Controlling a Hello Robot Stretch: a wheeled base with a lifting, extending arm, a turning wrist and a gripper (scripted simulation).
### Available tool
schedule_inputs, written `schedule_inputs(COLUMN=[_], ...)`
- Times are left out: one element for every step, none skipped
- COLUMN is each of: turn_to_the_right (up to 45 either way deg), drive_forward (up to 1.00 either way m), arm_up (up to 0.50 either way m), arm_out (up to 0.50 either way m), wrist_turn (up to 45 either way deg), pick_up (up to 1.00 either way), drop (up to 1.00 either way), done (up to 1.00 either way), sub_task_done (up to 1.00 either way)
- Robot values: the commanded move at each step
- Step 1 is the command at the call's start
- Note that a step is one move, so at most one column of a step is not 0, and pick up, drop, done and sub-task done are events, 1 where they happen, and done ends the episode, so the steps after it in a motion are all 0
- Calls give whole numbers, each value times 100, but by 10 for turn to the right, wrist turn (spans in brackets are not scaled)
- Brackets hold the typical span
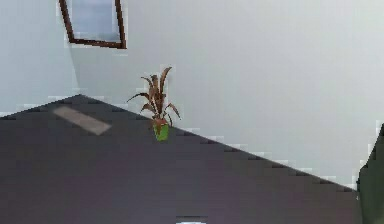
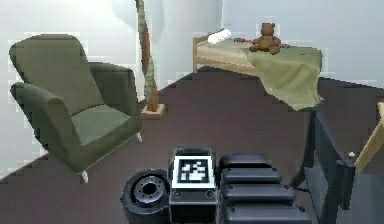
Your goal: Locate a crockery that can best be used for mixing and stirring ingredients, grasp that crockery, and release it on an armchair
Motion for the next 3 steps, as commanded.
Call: schedule_inputs(turn_to_the_right=[-450,-180,0], drive_forward=[0,0,100], arm_up=[0,0,0], arm_out=[0,0,0], wrist_turn=[0,0,0], pick_up=[0,0,0], drop=[0,0,0], done=[0,0,0], sub_task_done=[0,0,0])
